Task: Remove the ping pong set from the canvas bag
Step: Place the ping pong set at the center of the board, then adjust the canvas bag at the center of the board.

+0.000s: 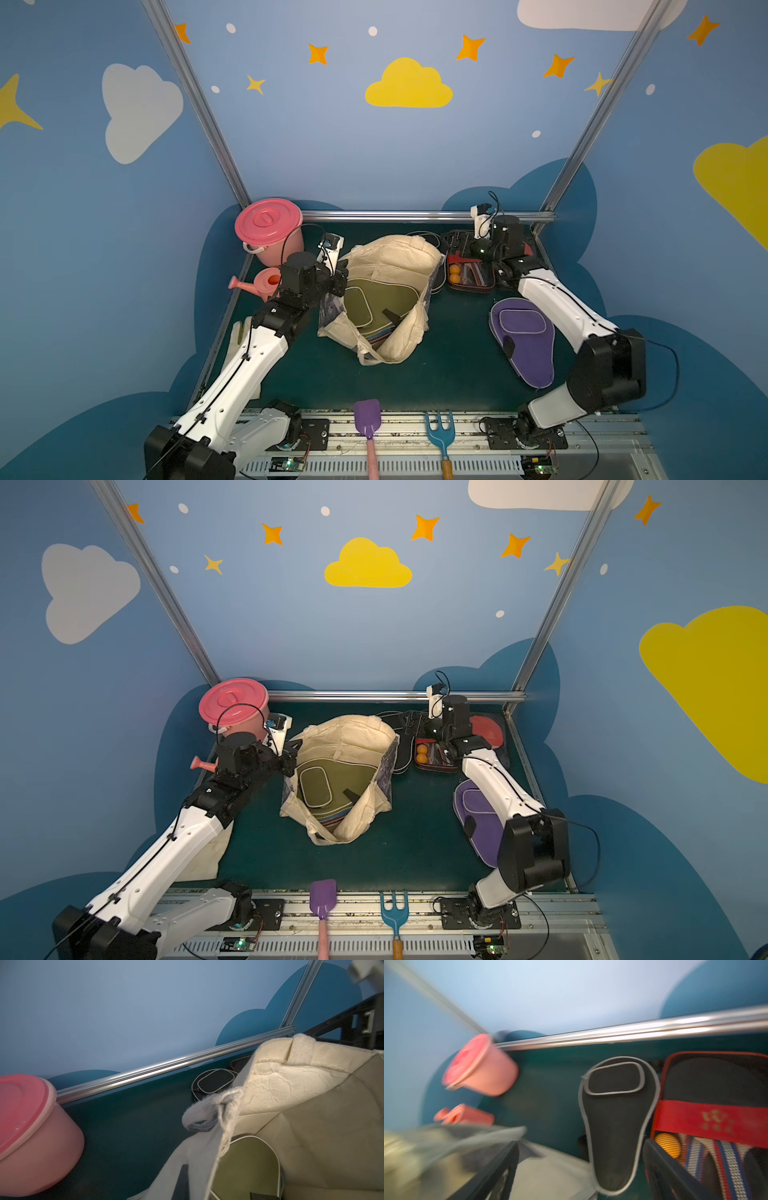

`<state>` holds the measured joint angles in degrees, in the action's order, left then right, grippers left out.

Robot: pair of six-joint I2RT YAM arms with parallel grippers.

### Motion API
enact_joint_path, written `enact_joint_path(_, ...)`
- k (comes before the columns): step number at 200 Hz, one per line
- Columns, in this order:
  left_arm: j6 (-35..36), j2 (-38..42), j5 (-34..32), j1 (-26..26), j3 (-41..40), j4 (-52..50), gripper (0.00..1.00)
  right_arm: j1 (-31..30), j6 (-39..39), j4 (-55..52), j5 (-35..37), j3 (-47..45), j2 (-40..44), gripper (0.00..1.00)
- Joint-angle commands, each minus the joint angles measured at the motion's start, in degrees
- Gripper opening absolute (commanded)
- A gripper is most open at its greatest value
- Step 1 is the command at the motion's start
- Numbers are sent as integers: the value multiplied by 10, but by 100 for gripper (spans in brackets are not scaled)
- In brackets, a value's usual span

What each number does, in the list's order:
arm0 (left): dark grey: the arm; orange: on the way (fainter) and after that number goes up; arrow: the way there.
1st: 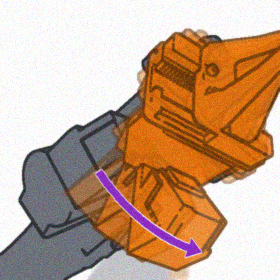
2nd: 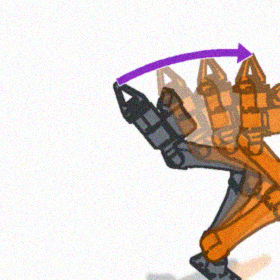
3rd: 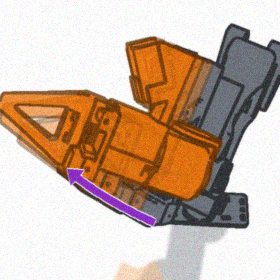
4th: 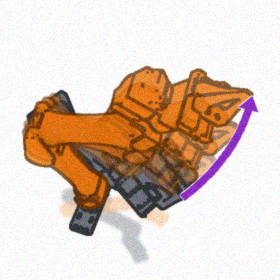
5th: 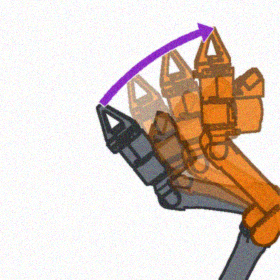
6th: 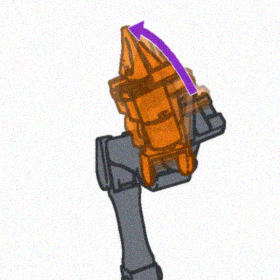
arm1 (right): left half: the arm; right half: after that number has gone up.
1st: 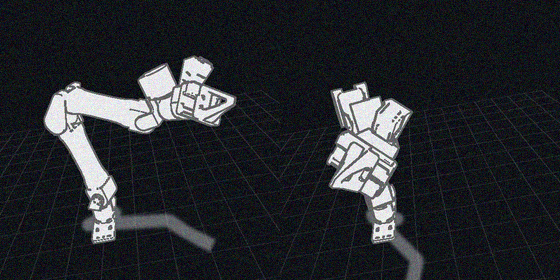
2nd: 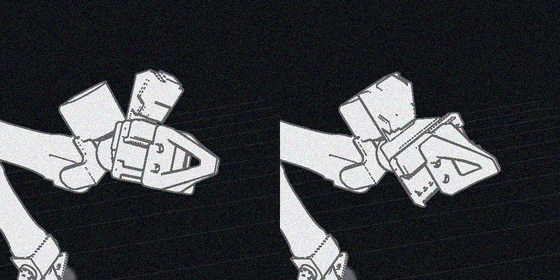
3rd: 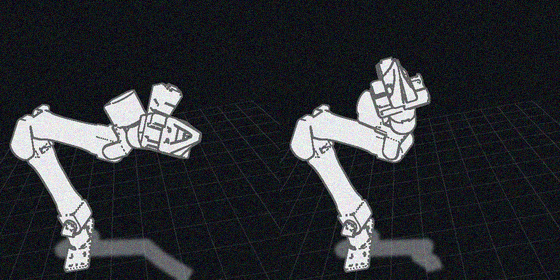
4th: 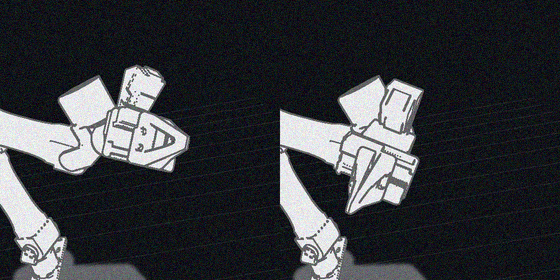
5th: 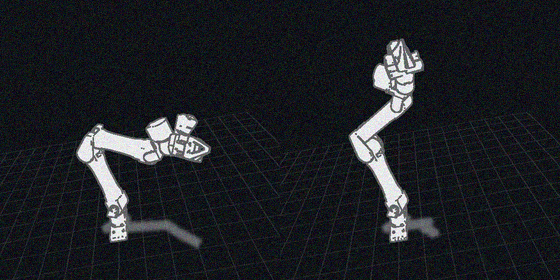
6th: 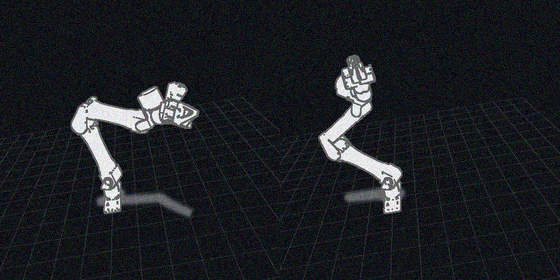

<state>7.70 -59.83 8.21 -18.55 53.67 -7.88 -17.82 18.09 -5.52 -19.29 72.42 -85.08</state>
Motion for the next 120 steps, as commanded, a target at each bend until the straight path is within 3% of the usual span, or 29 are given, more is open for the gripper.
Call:
enact_joint_path(1,-13,36,-10,-3,32,30,5,-8,-42,-69,-88,-12,60,91)
enact_joint_path(50,-24,64,-17,-4,26,17,5,-69,-33,-143,-57,-52,168,92)
enact_joint_path(100,-27,77,-2,-9,30,10,5,-153,-4,-230,81,-31,139,90)
enact_joint_path(107,-28,80,-4,-10,28,9,5,-160,0,-231,86,-29,129,88)
enact_joint_path(120,-28,85,-6,-11,28,6,5,-169,1,-236,85,-21,112,67)
